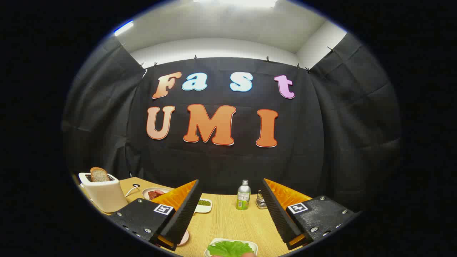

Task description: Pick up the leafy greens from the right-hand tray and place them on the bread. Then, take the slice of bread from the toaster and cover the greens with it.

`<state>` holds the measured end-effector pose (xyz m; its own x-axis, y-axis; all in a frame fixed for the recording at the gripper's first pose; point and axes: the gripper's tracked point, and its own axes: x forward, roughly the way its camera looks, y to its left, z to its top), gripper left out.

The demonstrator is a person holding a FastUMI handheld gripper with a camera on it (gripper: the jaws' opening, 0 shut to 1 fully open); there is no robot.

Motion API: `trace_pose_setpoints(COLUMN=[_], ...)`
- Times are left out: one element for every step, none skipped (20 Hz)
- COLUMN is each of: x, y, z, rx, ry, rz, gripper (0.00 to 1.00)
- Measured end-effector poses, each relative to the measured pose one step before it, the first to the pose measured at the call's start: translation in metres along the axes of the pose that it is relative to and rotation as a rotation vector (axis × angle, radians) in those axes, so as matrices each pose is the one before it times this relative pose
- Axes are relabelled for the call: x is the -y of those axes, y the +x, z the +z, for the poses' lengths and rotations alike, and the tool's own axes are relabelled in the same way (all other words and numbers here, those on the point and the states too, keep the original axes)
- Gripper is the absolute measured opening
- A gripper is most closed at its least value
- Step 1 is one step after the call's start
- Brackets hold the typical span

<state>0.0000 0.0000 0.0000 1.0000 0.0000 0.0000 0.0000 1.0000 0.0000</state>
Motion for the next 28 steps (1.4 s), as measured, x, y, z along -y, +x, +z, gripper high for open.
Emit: trace_pose_setpoints(x=[-0.00001, -0.00076, -0.00012, 0.00006, 0.00021, -0.00106, -0.00072, -0.00059, 0.00007, 0.00222, 0.00086, -0.00122, -0.00069, -0.00075, -0.00054, 0.00028, 0.00183, 0.00126, 0.00098, 0.00062, -0.00031, -0.00003, -0.00038, 0.0008, 0.00023, 0.0012, 0.00193, 0.00137], y=[0.00007, 0.00004, 0.00056, 0.00004, -0.00036, 0.00034, -0.00033, 0.00064, 0.00229, 0.00243, 0.00125, 0.00024, -0.00021, 0.00002, 0.00012, 0.00094, 0.0002, -0.00014, -0.0002, -0.0016, -0.00023, -0.00042, -0.00039, -0.0004, -0.00017, -0.00111, 0.00021, 0.00025], z=[-0.00022, 0.00101, -0.00008, 0.00039, 0.00276, 0.00364, 0.0042, 0.00383, 0.00063, -0.00393, -0.00298, 0.00012, 0.00006, -0.00001, 0.00107, 0.00091, 0.00007, -0.00042, 0.00098, 0.00034, 0.00138, 0.0, 0.00085, -0.00117, -0.00236, -0.00198, -0.00278, -0.00352], rx=[0.00016, -0.00024, -0.00038, 0.00118, 0.00345, 0.0072, 0.01021, 0.01056, 0.0013, -0.01434, -0.01188, -0.00648, -0.00386, -0.00168, 0.00057, 0.00246, 0.00026, 0.00104, 0.00206, 0.00206, 0.00135, 0.00218, 0.00238, -0.00176, -0.00521, -0.00566, -0.00661, -0.00775], ry=[0.00079, 0.00058, 0.00006, 0.00019, 0.00054, 0.00074, 0.00192, 0.00219, -0.00102, -0.00462, -0.00183, 0.00475, 0.01045, 0.01208, 0.01051, 0.00612, 0.00179, -0.00052, -0.00002, 0.00045, 0.00108, 0.00078, -0.0003, -0.00278, -0.00564, -0.00463, -0.00334, -0.00314], rz=[0.00044, 0.00141, -0.00018, 0.00055, 0.00021, 0.0019, 0.00157, 0.00235, -0.00382, -0.01244, -0.00579, -0.00093, 0.0031, 0.00485, 0.00315, 0.00006, -0.00452, -0.00302, -0.00204, -0.00022, 0.00015, 0.00245, 0.00122, 0.00085, -0.0003, -0.00337, -0.00306, 0.00044], gripper=[1.0, 1.0, 1.0, 1.0, 1.0, 1.0, 1.0, 1.0, 1.0, 1.0, 1.0, 1.0, 1.0, 1.0, 1.0, 1.0, 1.0, 1.0, 1.0, 1.0, 1.0, 1.0, 1.0, 1.0, 1.0, 1.0, 1.0, 1.0])
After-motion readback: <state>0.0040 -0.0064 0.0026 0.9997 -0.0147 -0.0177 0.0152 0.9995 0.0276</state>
